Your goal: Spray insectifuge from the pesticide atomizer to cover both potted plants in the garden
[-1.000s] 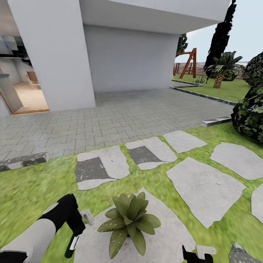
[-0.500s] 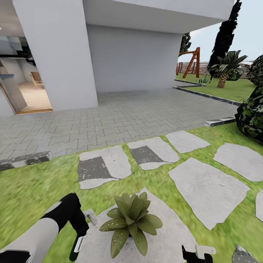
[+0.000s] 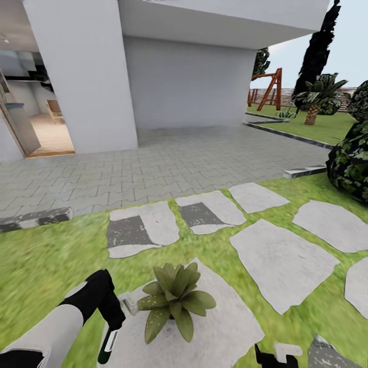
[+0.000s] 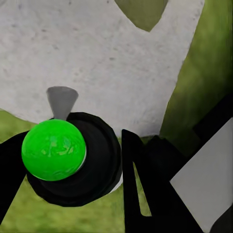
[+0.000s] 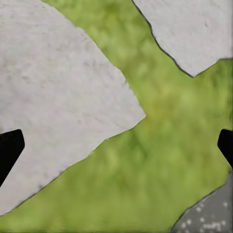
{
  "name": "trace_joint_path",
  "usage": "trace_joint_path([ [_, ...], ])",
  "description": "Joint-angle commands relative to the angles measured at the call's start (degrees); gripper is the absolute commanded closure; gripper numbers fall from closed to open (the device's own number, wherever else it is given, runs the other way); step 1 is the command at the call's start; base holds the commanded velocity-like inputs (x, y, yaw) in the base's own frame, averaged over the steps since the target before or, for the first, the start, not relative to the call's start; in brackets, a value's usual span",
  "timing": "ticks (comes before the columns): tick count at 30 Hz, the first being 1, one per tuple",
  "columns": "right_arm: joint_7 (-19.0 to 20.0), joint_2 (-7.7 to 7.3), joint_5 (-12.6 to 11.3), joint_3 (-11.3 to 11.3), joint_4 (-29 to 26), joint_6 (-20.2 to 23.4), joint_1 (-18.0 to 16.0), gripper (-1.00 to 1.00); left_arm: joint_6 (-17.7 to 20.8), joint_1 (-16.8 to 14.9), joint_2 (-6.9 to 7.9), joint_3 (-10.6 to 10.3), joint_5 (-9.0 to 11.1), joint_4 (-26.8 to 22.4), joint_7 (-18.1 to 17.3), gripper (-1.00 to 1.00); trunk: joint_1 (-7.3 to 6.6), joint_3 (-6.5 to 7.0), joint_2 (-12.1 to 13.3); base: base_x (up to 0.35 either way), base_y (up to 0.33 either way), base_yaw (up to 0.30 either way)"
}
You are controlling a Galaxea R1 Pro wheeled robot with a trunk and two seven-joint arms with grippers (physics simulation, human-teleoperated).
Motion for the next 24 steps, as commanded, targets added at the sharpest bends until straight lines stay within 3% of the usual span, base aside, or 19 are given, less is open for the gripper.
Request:
trace_joint_path([
  [1,0.1,0.00,-0.5,0.1,0.0,-0.2,0.0,-1.00,0.5,0.0,-0.04,-0.2,-0.1,-0.1,-0.3,1.00,-0.04,-0.05,0.0,-0.250,-0.199,0.247],
  [5,0.1,-0.01,-0.5,0.0,0.0,-0.2,0.0,-1.00,0.6,-0.1,-0.21,-0.2,-0.1,-0.2,-0.3,1.00,-0.04,-0.05,0.0,-0.129,-0.237,0.272],
  [10,0.0,-0.01,-0.5,0.0,0.0,-0.2,0.0,-1.00,0.7,-0.1,-1.14,-0.3,-0.2,-1.5,-0.5,1.00,-0.04,-0.05,0.0,0.150,-0.246,0.240],
  [15,0.1,-0.53,-0.5,0.0,-0.1,-0.3,0.0,-1.00,3.2,-0.1,-2.22,-0.3,-3.6,-5.0,-1.2,1.00,-0.04,-0.05,0.0,0.231,-0.197,0.020],
  [19,0.1,-0.77,-0.5,0.0,-0.1,-0.3,0.0,-1.00,3.4,-0.2,-2.22,-0.6,-4.7,-7.4,-6.3,1.00,-0.04,-0.05,0.0,0.052,-0.037,0.001],
  [22,0.1,-0.79,-0.5,0.0,-0.1,-0.3,0.0,-1.00,3.5,-0.2,-2.33,-1.6,-9.1,-9.0,-9.8,1.00,-0.04,-0.05,0.0,0.005,-0.003,0.000],
  [24,0.1,-0.75,-0.5,0.0,-0.1,-0.3,0.0,-1.00,3.5,-0.2,-2.36,-1.6,-10.1,-9.1,-11.2,1.00,-0.04,-0.05,0.0,0.001,-0.001,0.052],
])
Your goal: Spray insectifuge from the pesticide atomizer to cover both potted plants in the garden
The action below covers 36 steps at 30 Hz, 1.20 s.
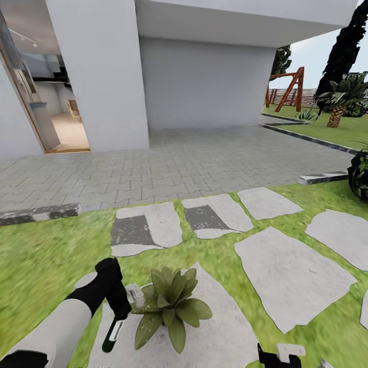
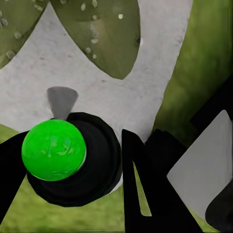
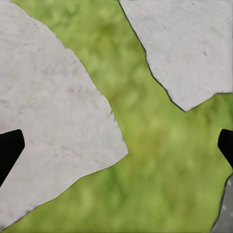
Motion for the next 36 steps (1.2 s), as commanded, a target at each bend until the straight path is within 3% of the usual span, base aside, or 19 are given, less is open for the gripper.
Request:
trace_joint_path([
  [1,0.2,0.01,-0.5,0.1,0.0,-0.2,0.0,-1.00,0.6,-0.1,0.02,-0.3,-0.4,-0.1,-0.9,1.00,-0.01,-0.05,0.0,0.000,0.000,0.174],
  [8,0.2,0.13,-0.5,0.1,0.0,-0.2,0.0,-1.00,0.6,-0.1,-0.89,-0.3,-0.6,-0.2,-1.7,1.00,-0.01,-0.05,0.0,0.029,-0.014,0.254],
  [14,0.2,0.13,-0.5,0.1,0.0,-0.2,0.0,-1.00,0.6,-0.1,-0.94,-0.3,-0.6,-0.2,-1.7,1.00,-0.01,-0.05,0.0,0.150,-0.189,0.037],
  [19,0.2,0.13,-0.5,0.1,0.0,-0.2,0.0,-1.00,0.6,0.0,-0.86,-0.3,-0.7,-0.1,-1.7,1.00,-0.01,-0.05,0.0,-0.163,-0.198,0.058],
  [36,0.2,0.13,-0.5,0.1,0.0,-0.2,0.0,-1.00,0.6,0.6,-0.76,-0.3,-0.7,0.6,-1.5,1.00,-0.01,-0.05,0.0,-0.021,-0.014,0.271],
])
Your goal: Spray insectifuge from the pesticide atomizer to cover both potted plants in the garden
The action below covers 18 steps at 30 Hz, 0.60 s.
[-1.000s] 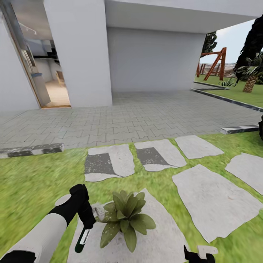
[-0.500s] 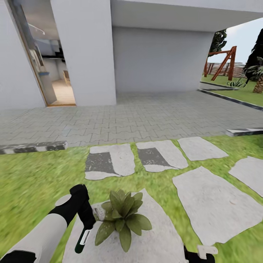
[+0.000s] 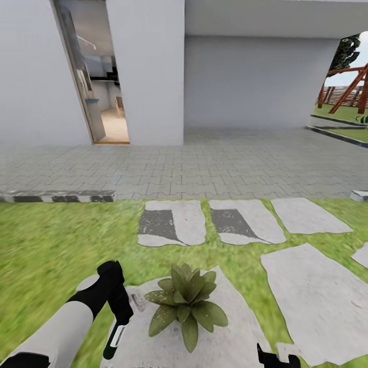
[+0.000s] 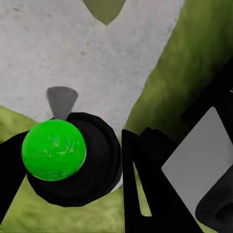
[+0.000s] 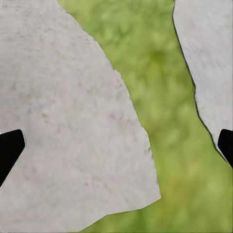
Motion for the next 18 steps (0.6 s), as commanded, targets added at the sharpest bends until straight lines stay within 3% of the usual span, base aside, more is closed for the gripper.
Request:
trace_joint_path([
  [1,0.2,0.00,-0.5,0.1,0.0,-0.2,0.0,-1.00,0.6,0.0,0.03,-0.2,-0.2,0.0,-0.4,1.00,-0.01,-0.05,0.0,0.000,-0.167,0.278],
  [9,0.2,0.00,-0.5,0.1,0.0,-0.2,0.0,-1.00,0.6,-0.1,0.09,-0.1,-0.2,0.0,-0.2,1.00,-0.01,-0.05,0.0,0.000,-0.255,0.276],
  [18,0.2,0.00,-0.5,0.1,0.0,-0.2,0.0,-1.00,0.6,-0.1,0.04,0.1,-0.1,0.1,0.0,1.00,-0.01,-0.05,0.0,-0.172,-0.218,0.043],
])
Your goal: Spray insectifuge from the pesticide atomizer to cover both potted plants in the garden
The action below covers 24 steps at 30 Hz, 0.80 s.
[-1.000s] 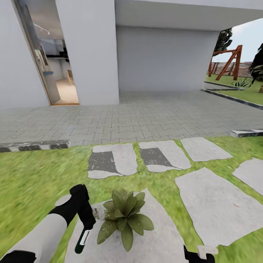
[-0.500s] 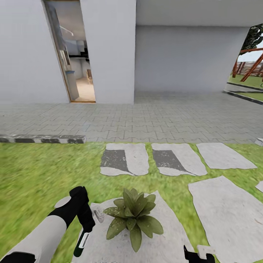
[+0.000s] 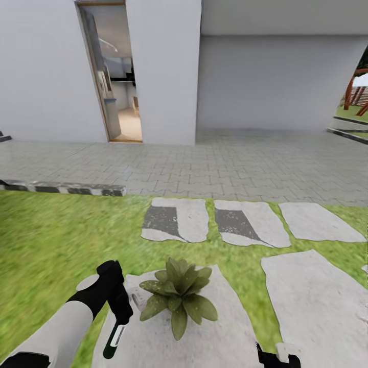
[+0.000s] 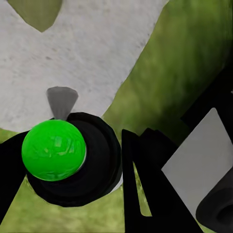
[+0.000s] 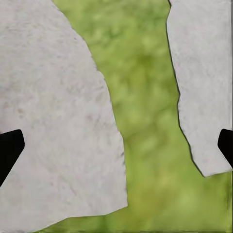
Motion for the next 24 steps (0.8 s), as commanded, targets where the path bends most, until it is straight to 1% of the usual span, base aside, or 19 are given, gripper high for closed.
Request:
trace_joint_path([
  [1,0.2,0.00,-0.5,0.1,0.0,-0.2,0.0,-1.00,0.6,0.0,0.04,-0.2,-0.2,-0.1,-0.4,1.00,-0.03,-0.05,0.0,-0.196,-0.199,0.129],
  [8,0.2,0.00,-0.5,0.1,0.1,-0.2,0.0,-1.00,0.6,0.1,0.19,-0.5,-0.3,-0.1,-0.1,1.00,-0.03,-0.05,0.0,-0.190,-0.167,0.252],
  [9,0.2,0.00,-0.5,0.1,0.1,-0.2,0.0,-1.00,0.6,0.1,0.21,-0.7,-0.3,-0.1,0.4,1.00,-0.03,-0.05,0.0,-0.032,-0.024,0.276],
  [11,0.2,-0.10,-0.5,0.1,0.0,-0.2,0.0,-1.00,0.5,0.3,0.31,-0.4,-0.2,0.1,3.7,1.00,-0.03,-0.05,0.0,-0.006,-0.005,0.208],
  [13,0.2,-0.26,-0.5,0.1,0.1,-0.2,0.0,-1.00,0.5,0.3,0.38,-0.3,-0.1,0.2,5.8,1.00,-0.03,-0.05,0.0,-0.002,-0.001,0.055],
  [14,0.2,-0.46,-0.5,0.1,0.1,-0.2,0.0,-1.00,0.5,0.3,0.36,-0.2,0.0,0.2,6.1,1.00,-0.03,-0.05,0.0,0.000,0.000,0.016],
  [20,0.2,-1.01,-0.5,0.1,0.1,-0.2,0.0,-1.00,0.5,0.3,0.22,-0.1,0.4,0.1,6.2,1.00,-0.03,-0.05,0.0,0.002,-0.006,0.003],
  [24,0.2,-0.98,-0.5,0.1,0.1,-0.1,0.0,-1.00,0.6,0.3,0.21,-0.1,0.4,0.1,6.2,1.00,-0.03,-0.05,0.0,0.071,-0.181,0.000],
])
